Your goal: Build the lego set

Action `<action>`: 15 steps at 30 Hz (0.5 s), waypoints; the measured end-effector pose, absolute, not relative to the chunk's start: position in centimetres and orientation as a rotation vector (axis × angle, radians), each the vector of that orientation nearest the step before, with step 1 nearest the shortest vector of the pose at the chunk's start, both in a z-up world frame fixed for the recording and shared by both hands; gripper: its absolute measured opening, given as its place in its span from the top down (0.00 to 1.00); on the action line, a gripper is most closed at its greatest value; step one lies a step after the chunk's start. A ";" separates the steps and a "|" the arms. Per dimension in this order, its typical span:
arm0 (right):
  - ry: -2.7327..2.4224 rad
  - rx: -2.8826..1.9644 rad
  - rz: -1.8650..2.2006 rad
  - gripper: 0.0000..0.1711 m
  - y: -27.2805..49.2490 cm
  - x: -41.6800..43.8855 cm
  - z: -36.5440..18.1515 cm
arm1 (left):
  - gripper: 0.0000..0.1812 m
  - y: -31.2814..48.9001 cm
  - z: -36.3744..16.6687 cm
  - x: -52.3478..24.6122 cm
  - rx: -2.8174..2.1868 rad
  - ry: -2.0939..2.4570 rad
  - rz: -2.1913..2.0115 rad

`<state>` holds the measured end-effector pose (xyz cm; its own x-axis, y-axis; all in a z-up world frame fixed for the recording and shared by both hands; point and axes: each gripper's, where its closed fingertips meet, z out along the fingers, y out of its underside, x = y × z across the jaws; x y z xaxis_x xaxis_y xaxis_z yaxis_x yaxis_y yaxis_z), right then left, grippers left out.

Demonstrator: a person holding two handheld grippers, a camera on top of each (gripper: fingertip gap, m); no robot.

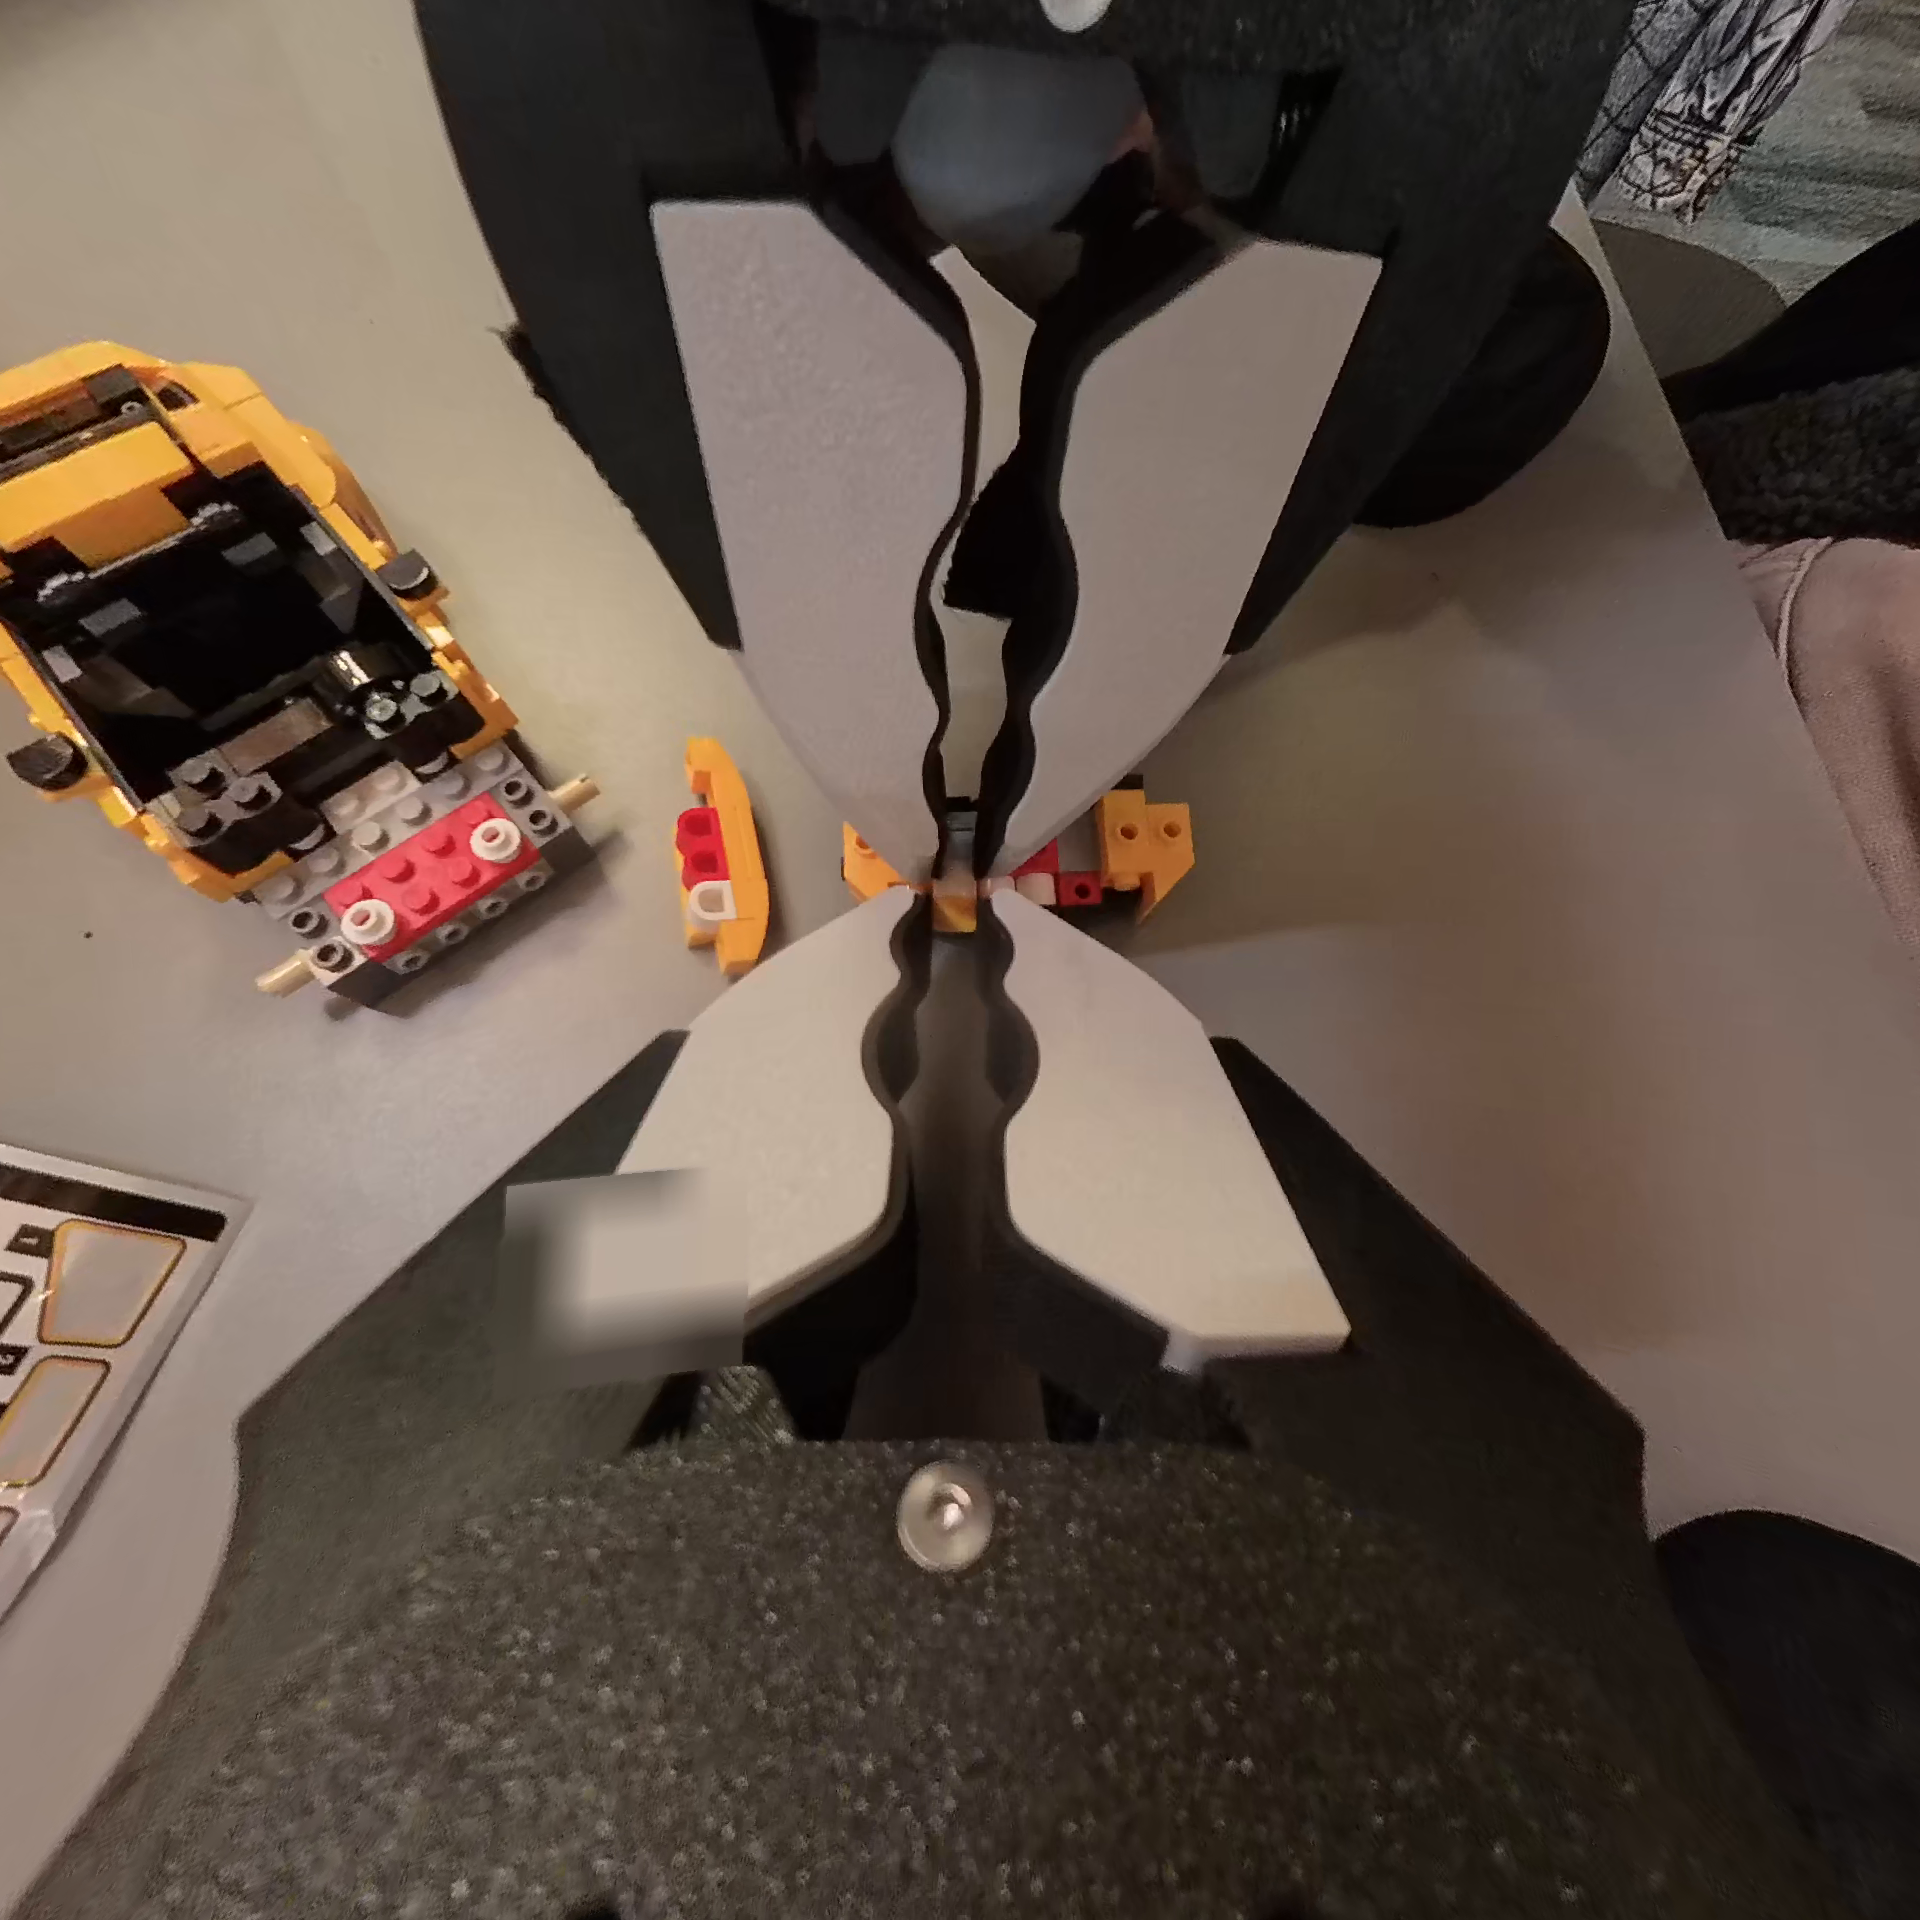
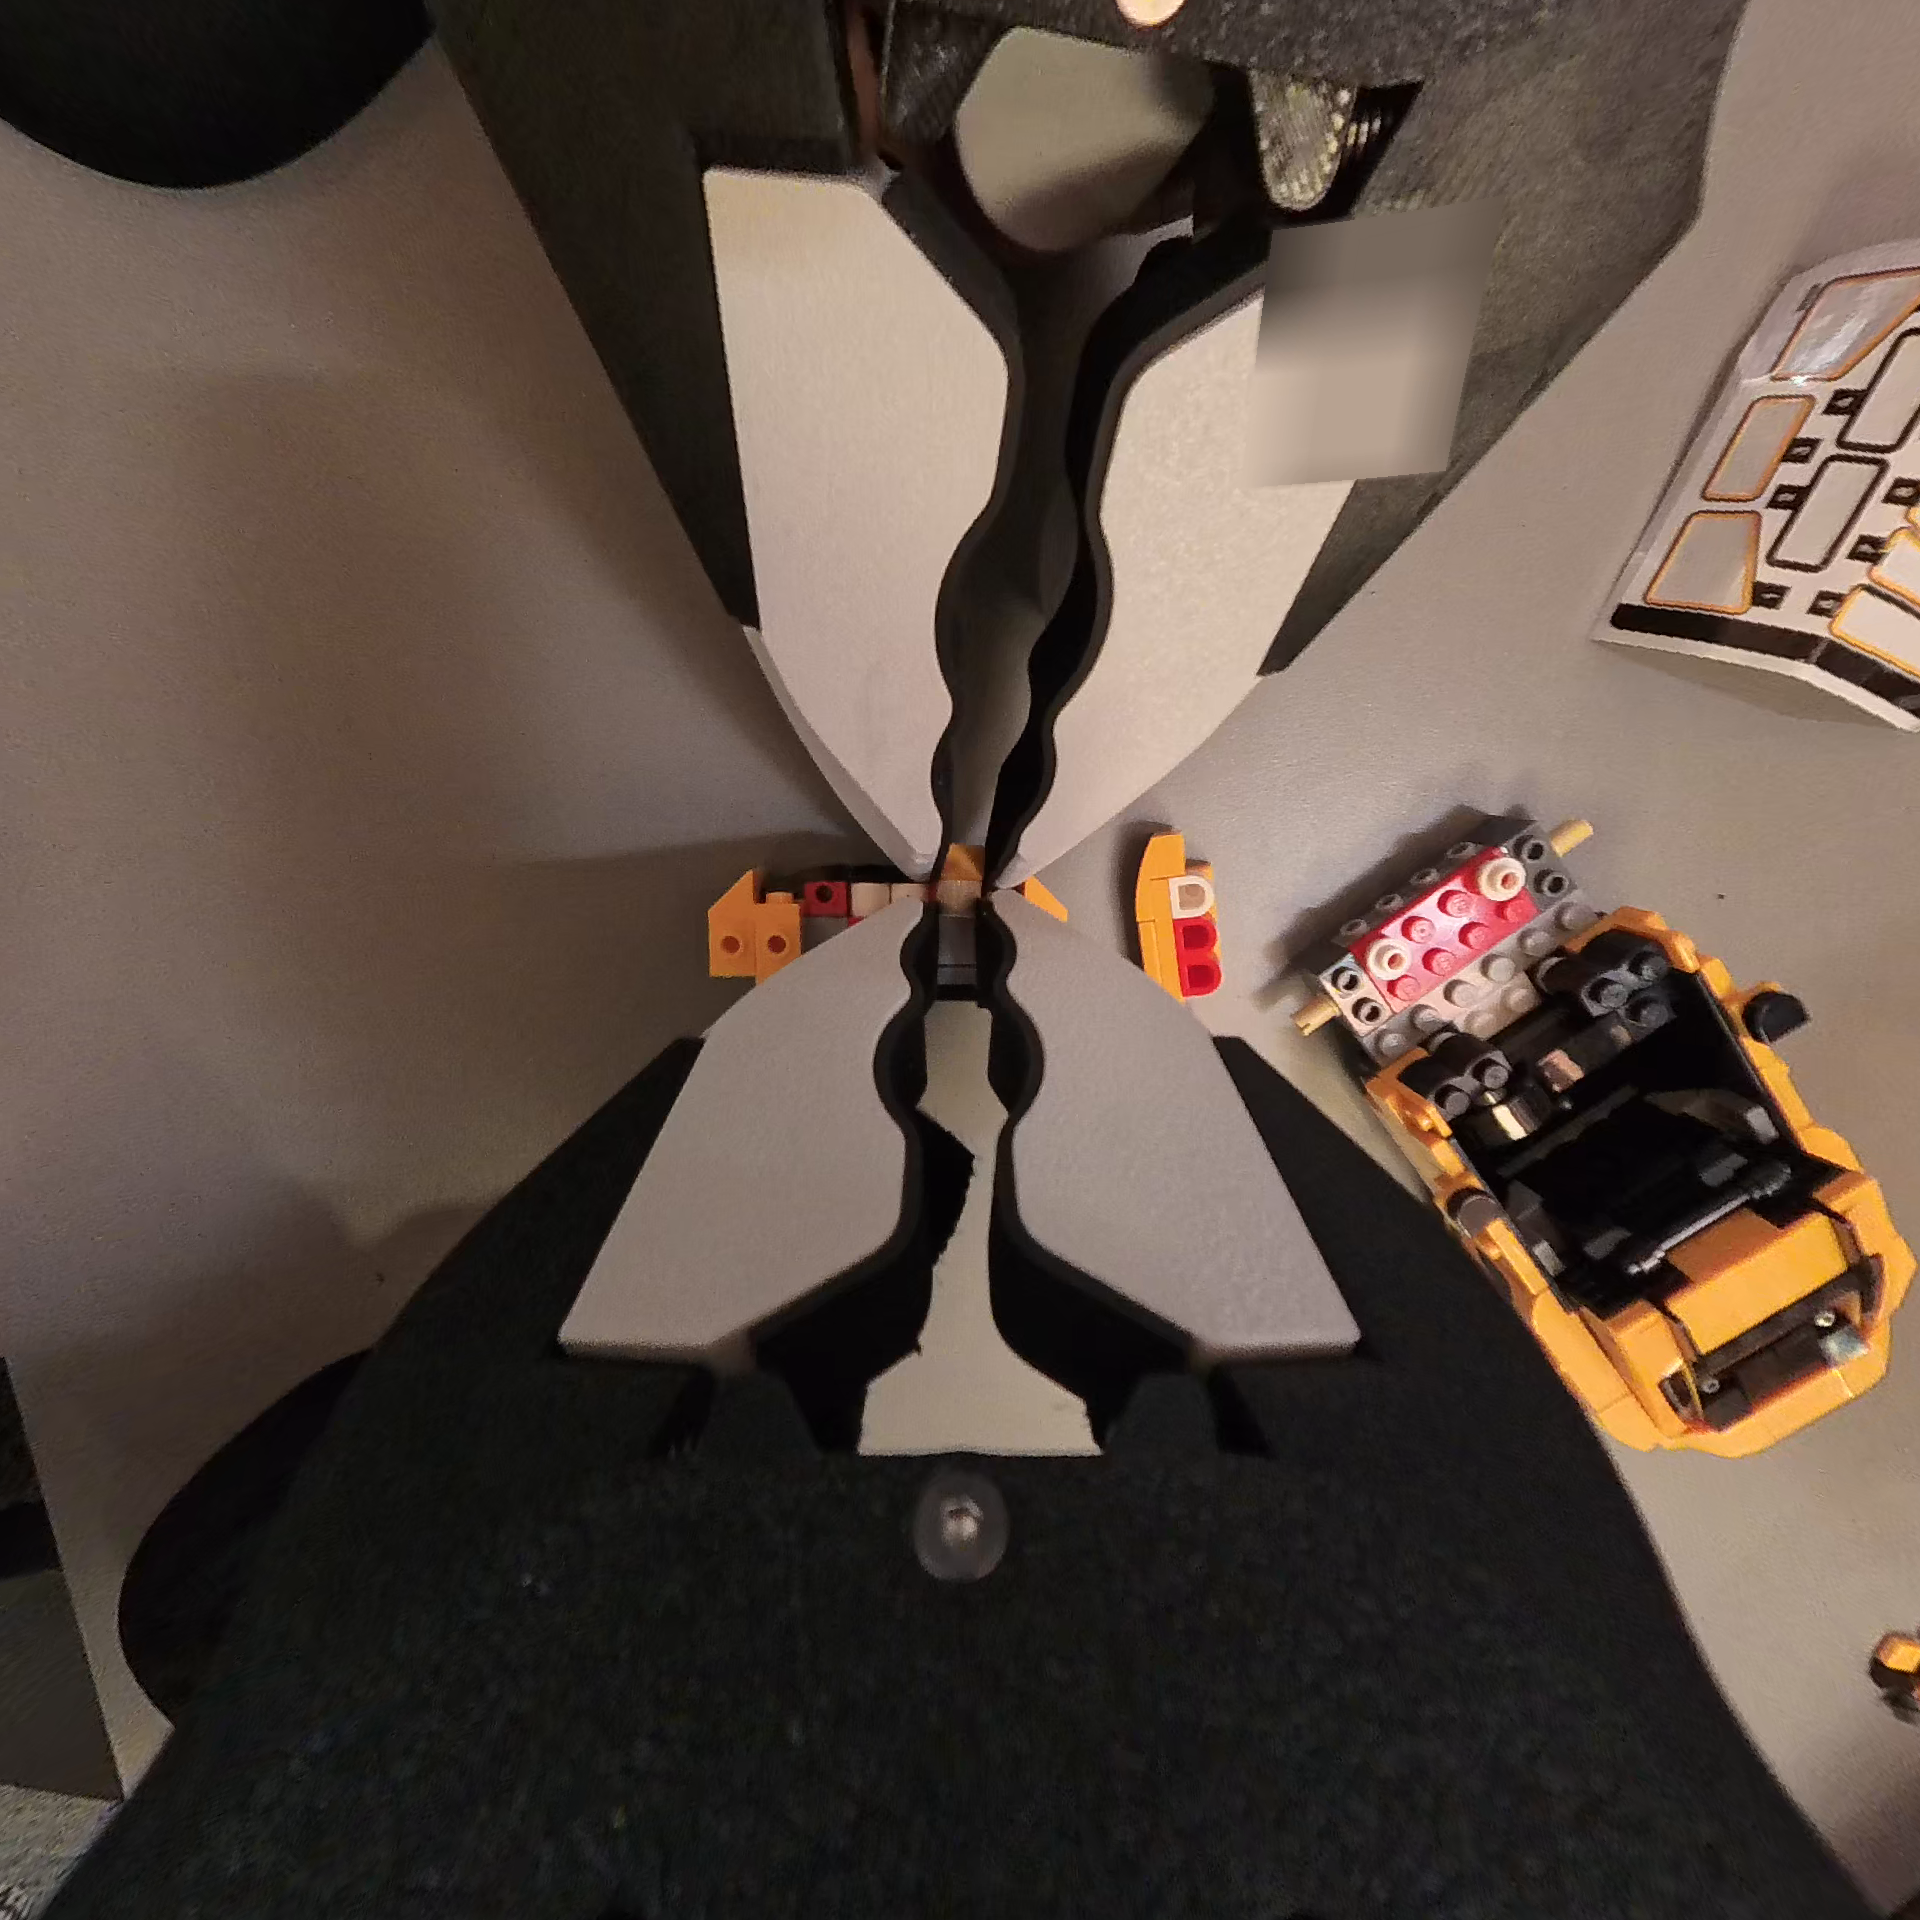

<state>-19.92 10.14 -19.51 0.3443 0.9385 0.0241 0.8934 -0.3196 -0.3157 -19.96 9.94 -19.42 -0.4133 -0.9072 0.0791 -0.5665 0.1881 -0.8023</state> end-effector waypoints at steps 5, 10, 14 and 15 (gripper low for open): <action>-1.626 -2.349 0.251 0.96 10.1 -19.9 -19.5 | 0.96 9.9 -19.4 -20.0 -1.389 2.058 -1.111; -1.611 -2.366 0.274 0.96 10.1 -19.9 -19.5 | 0.96 9.9 -19.4 -20.0 -1.398 2.063 -1.131; -1.610 -2.373 0.277 0.96 10.0 -19.9 -19.4 | 0.96 9.9 -19.4 -19.9 -1.381 2.073 -1.109; -1.611 -2.371 0.273 0.96 10.0 -19.9 -19.4 | 0.96 9.9 -19.4 -19.9 -1.375 2.076 -1.101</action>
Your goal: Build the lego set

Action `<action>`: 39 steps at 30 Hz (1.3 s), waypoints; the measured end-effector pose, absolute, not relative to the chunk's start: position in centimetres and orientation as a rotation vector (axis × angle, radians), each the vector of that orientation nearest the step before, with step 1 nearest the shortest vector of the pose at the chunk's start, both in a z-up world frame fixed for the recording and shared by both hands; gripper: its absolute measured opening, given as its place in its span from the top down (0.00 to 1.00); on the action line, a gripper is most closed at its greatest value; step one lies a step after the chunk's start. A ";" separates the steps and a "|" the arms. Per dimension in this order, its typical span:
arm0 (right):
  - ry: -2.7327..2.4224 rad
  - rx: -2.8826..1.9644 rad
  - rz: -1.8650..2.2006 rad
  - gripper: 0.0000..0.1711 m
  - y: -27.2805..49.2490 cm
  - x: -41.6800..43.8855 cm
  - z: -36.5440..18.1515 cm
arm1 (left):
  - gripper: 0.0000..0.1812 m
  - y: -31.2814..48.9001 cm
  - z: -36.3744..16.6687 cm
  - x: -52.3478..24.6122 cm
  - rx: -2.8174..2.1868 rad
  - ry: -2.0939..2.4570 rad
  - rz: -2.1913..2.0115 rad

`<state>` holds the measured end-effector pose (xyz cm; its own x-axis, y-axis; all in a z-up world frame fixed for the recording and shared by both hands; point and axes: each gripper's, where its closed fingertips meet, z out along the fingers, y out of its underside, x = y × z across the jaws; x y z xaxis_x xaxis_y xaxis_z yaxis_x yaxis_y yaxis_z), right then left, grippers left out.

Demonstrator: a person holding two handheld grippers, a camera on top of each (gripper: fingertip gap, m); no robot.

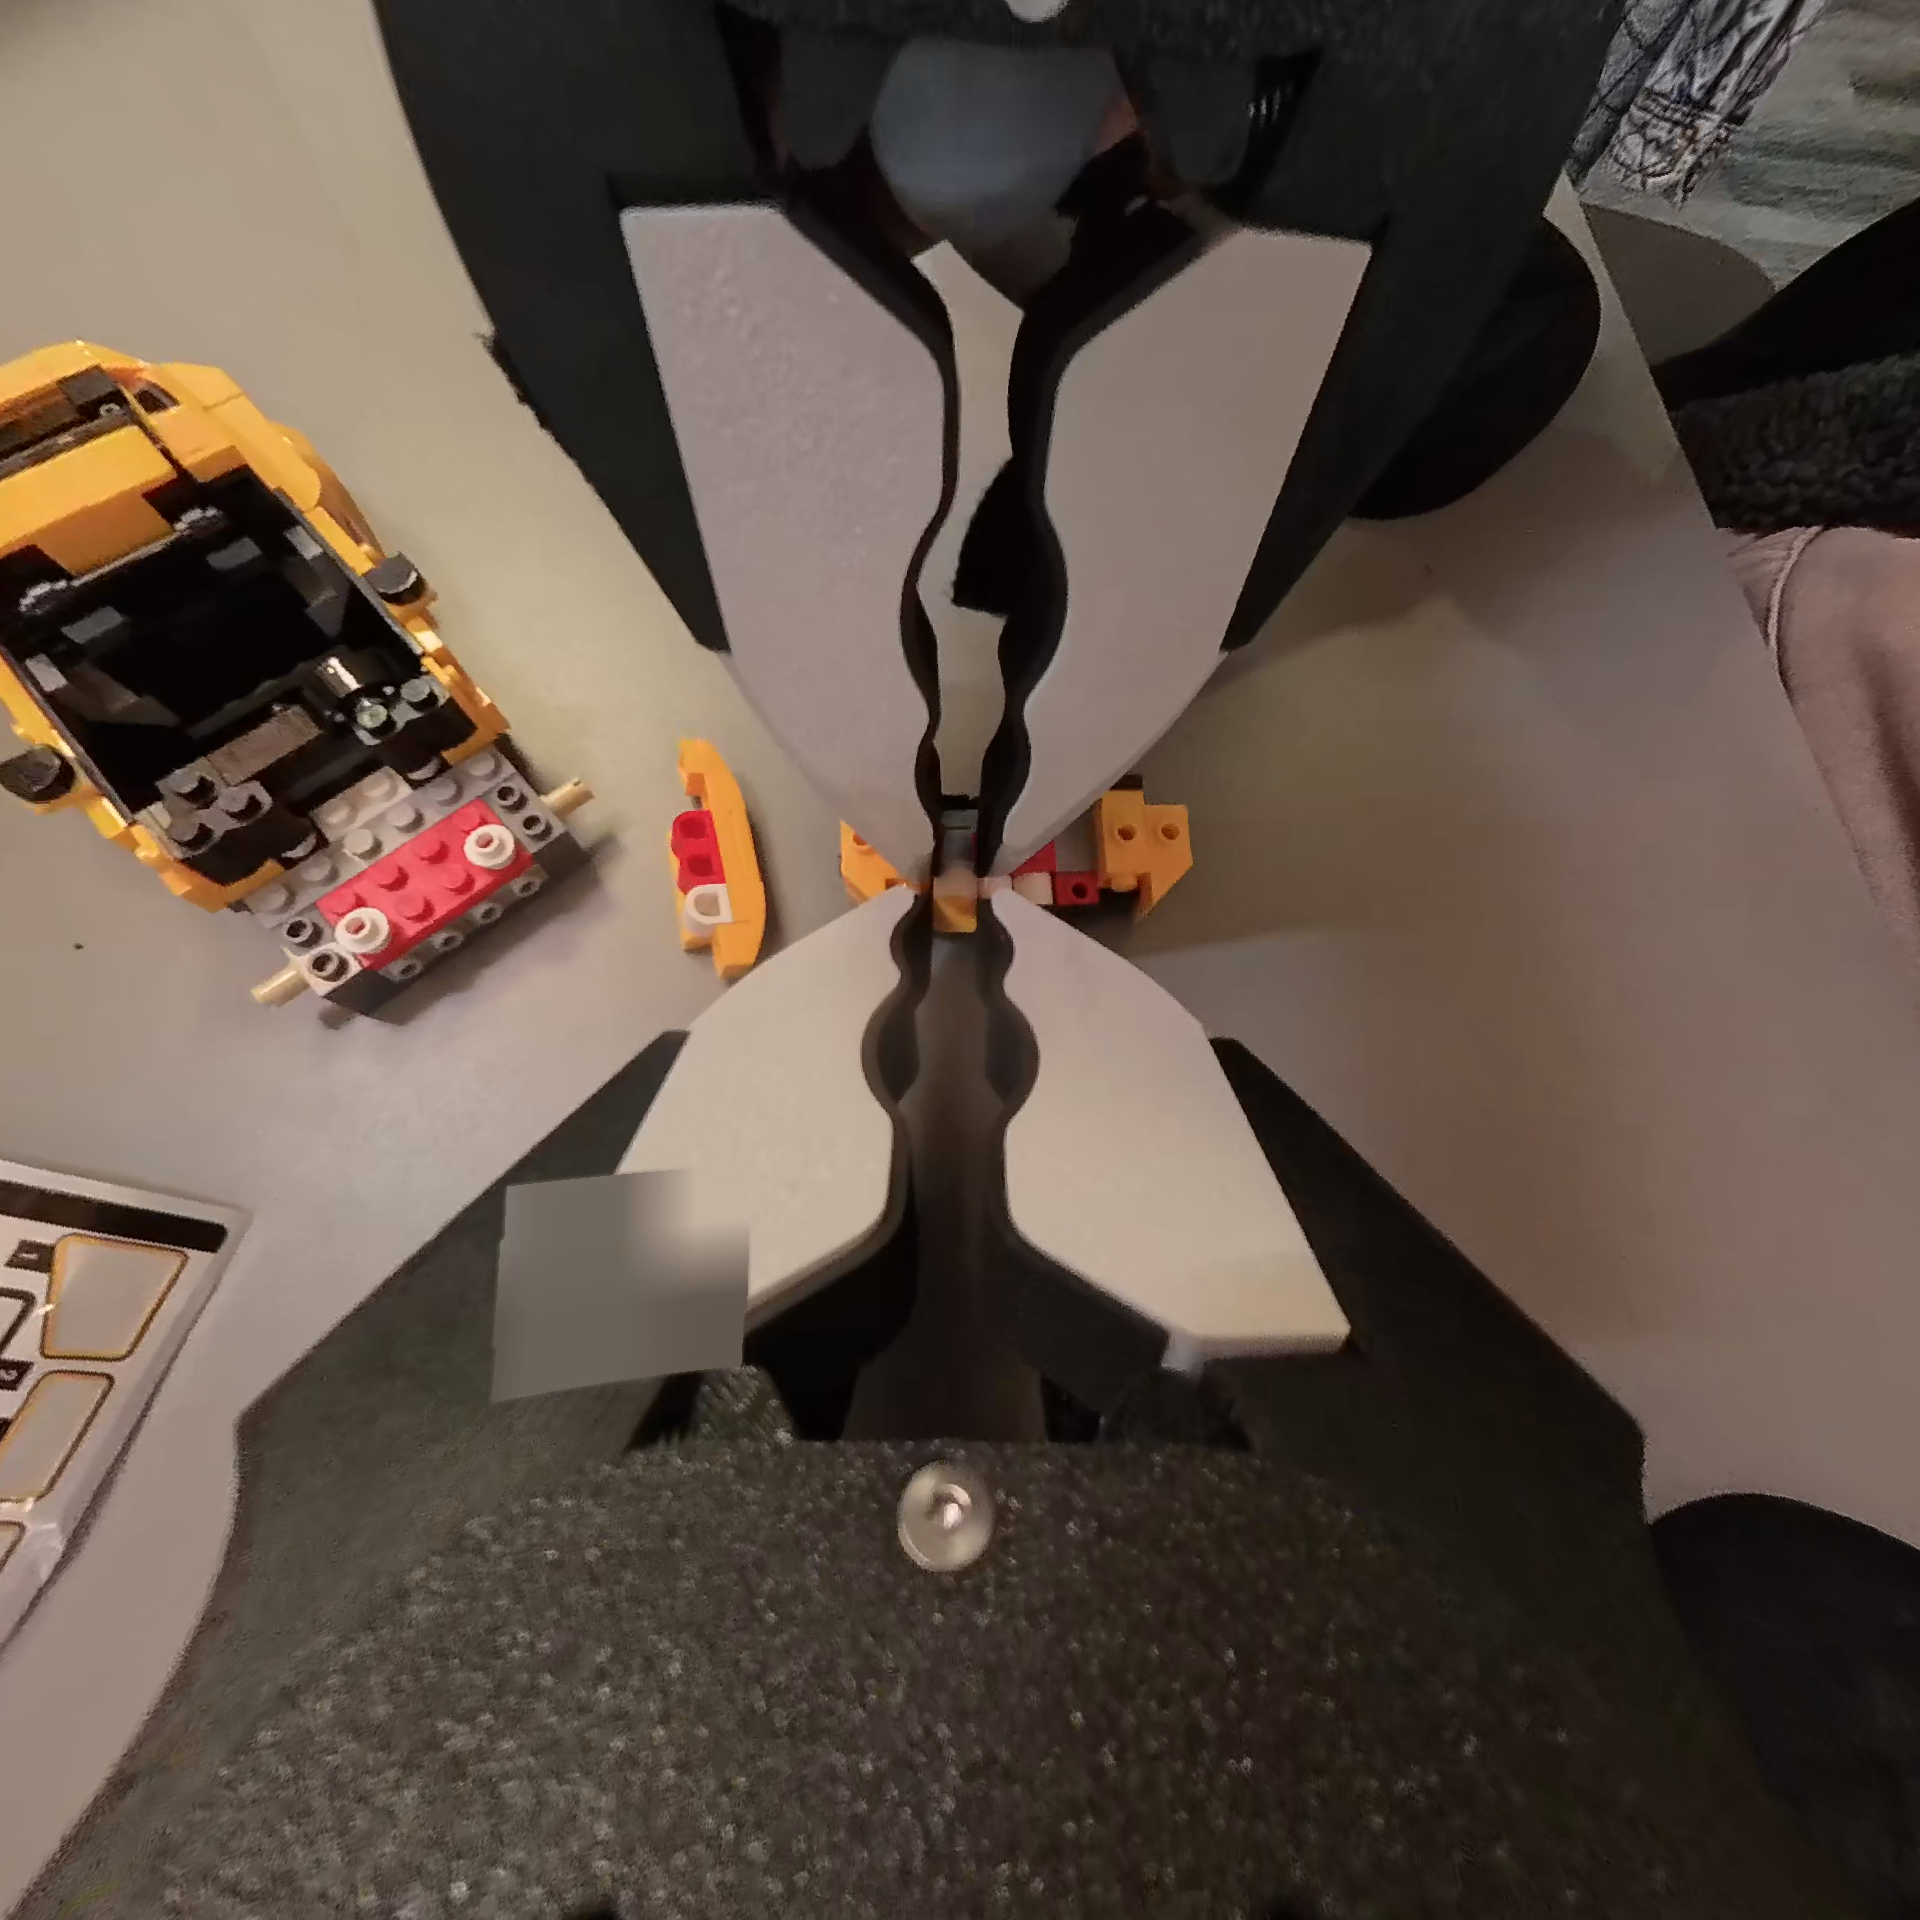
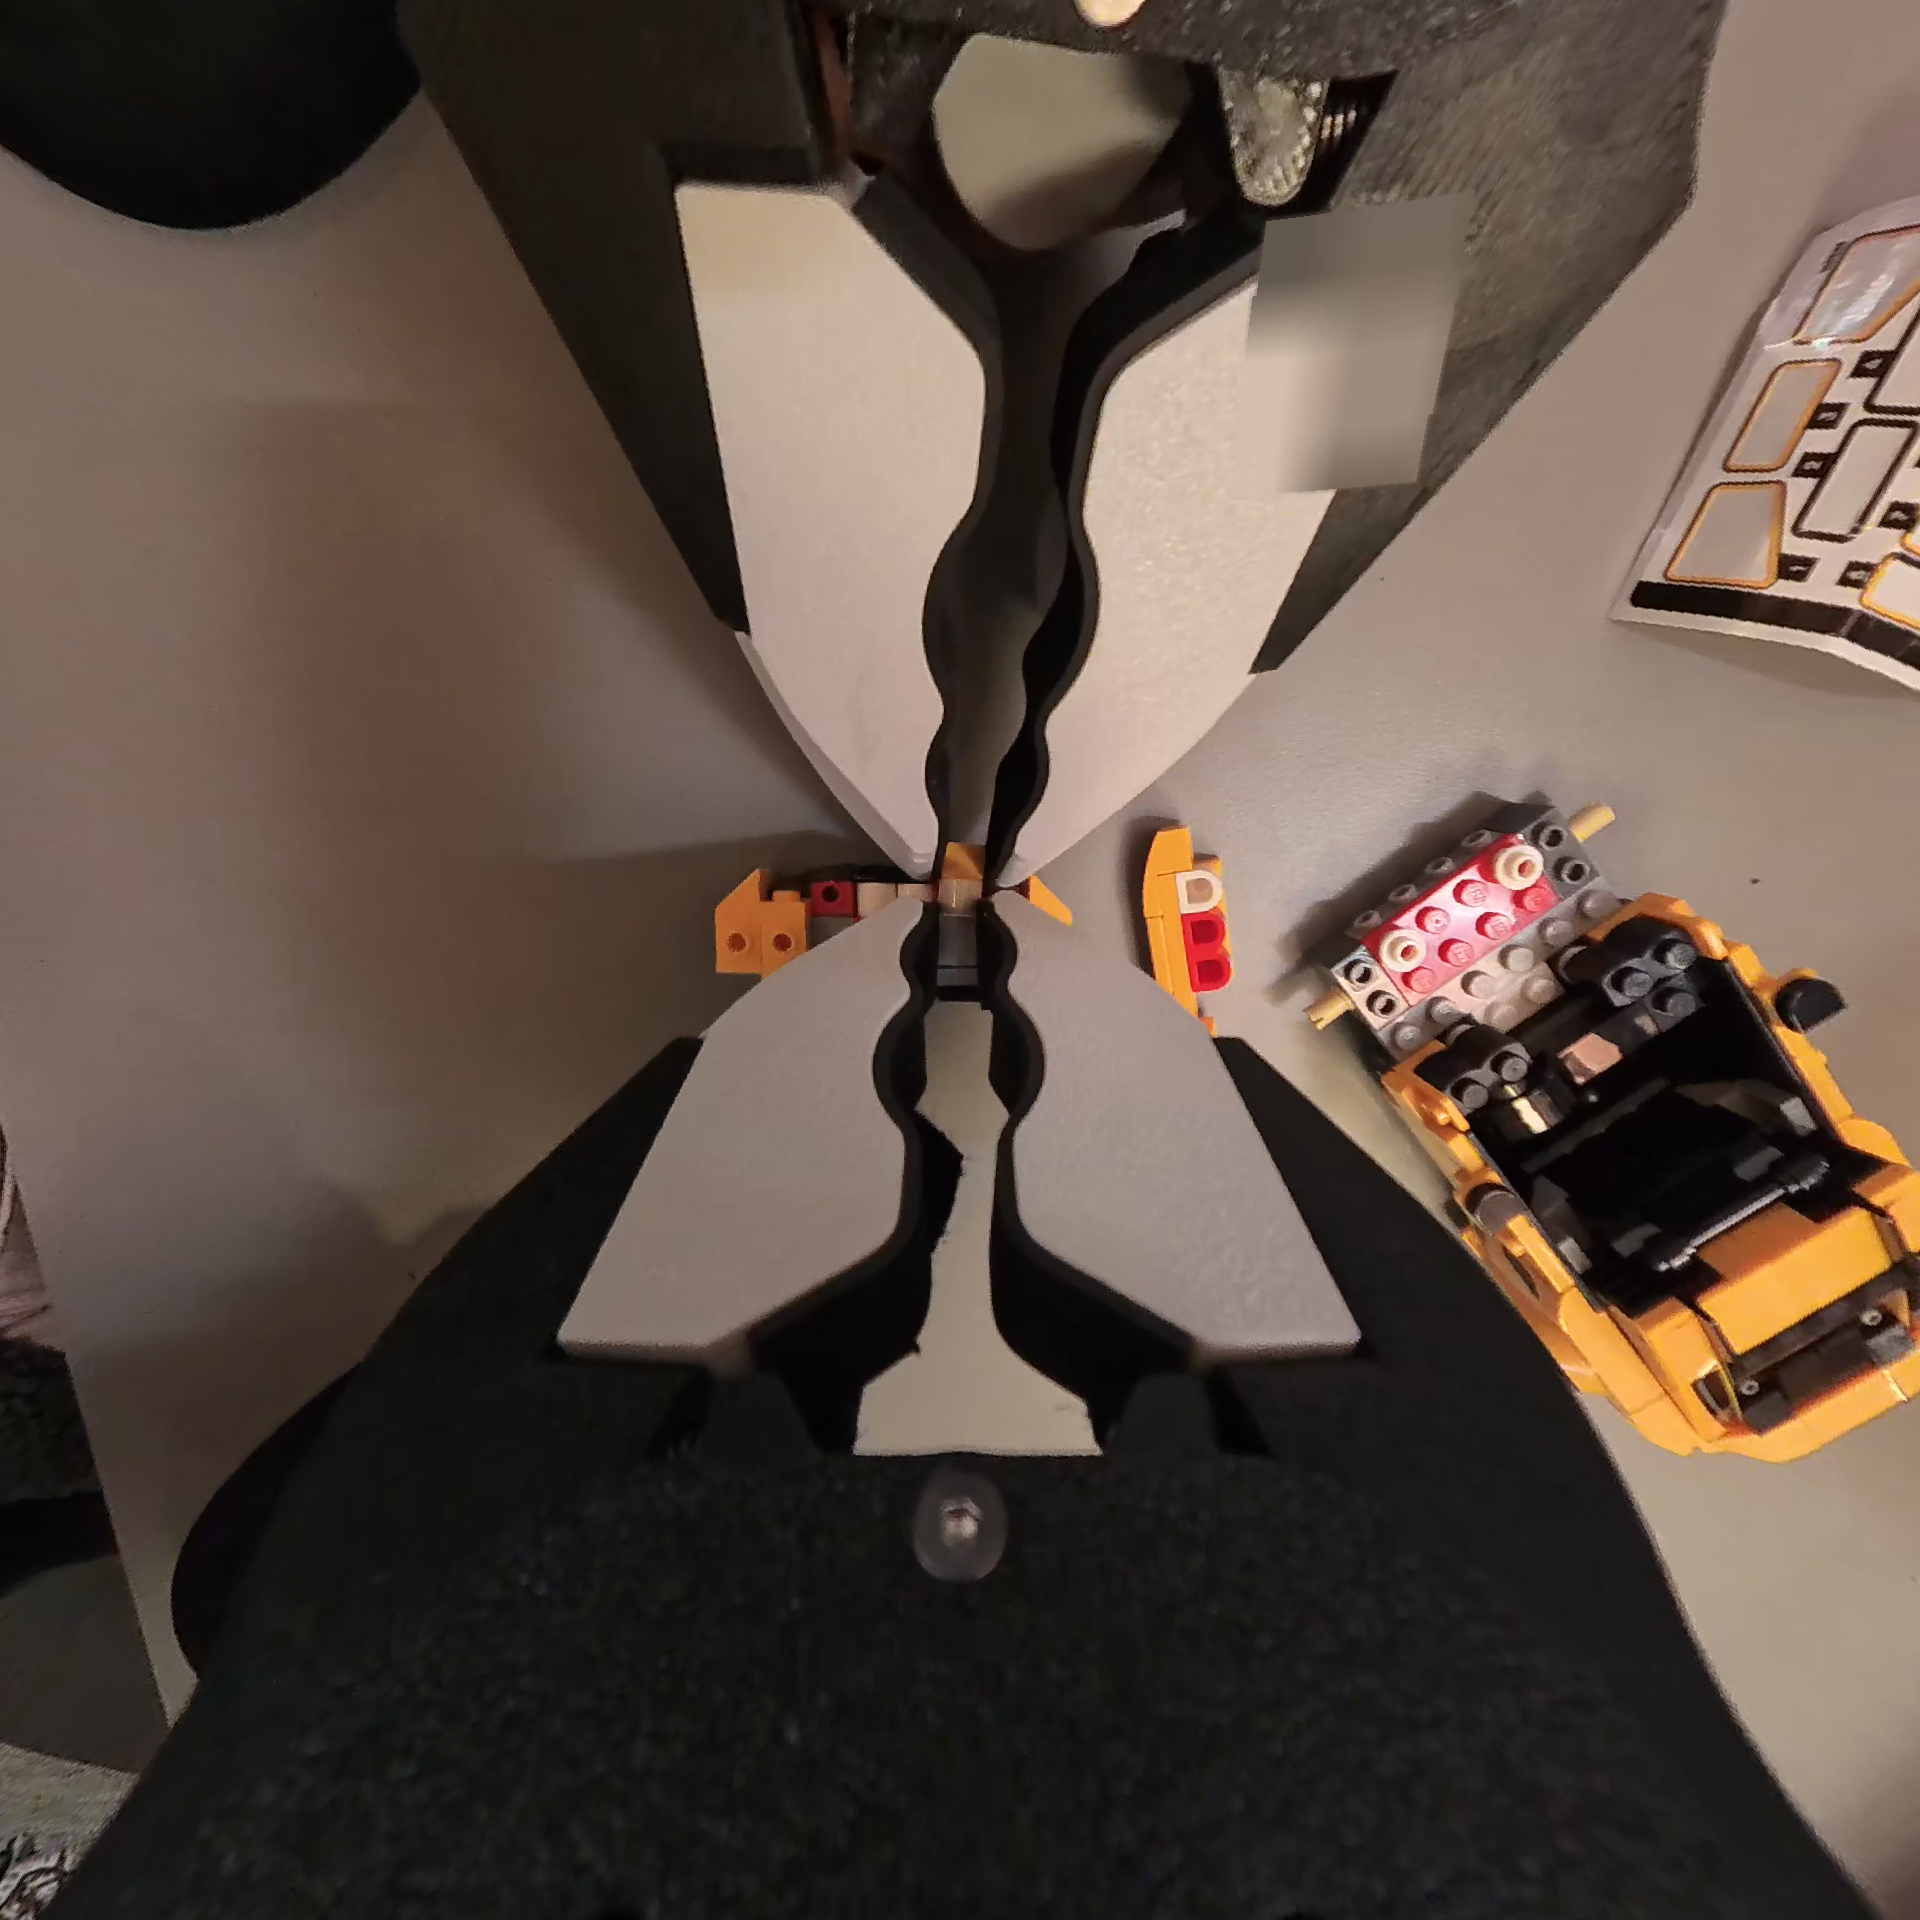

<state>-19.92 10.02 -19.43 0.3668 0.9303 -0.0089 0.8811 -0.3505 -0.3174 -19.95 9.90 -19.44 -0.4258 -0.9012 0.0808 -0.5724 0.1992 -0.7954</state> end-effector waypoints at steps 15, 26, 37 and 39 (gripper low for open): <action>-1.633 -2.348 0.299 0.93 10.1 -20.2 -18.7 | 0.96 9.9 -19.5 -19.9 -1.371 2.090 -1.097; -1.655 -2.329 0.271 0.97 10.0 -19.8 -19.3 | 0.96 9.8 -19.6 -19.7 -1.392 2.079 -1.123; -1.715 -2.259 0.210 0.90 9.8 -19.5 -19.2 | 0.96 9.5 -19.5 -19.5 -1.382 2.077 -1.137; -1.722 -2.244 0.197 0.90 9.8 -19.5 -19.3 | 0.96 9.5 -19.4 -19.5 -1.379 2.075 -1.141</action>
<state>-19.49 9.84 -19.30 0.2702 0.9598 0.0756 0.9180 -0.2332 -0.3209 -19.50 9.47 -19.40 -0.4341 -0.8946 0.1065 -0.5692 0.1807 -0.8021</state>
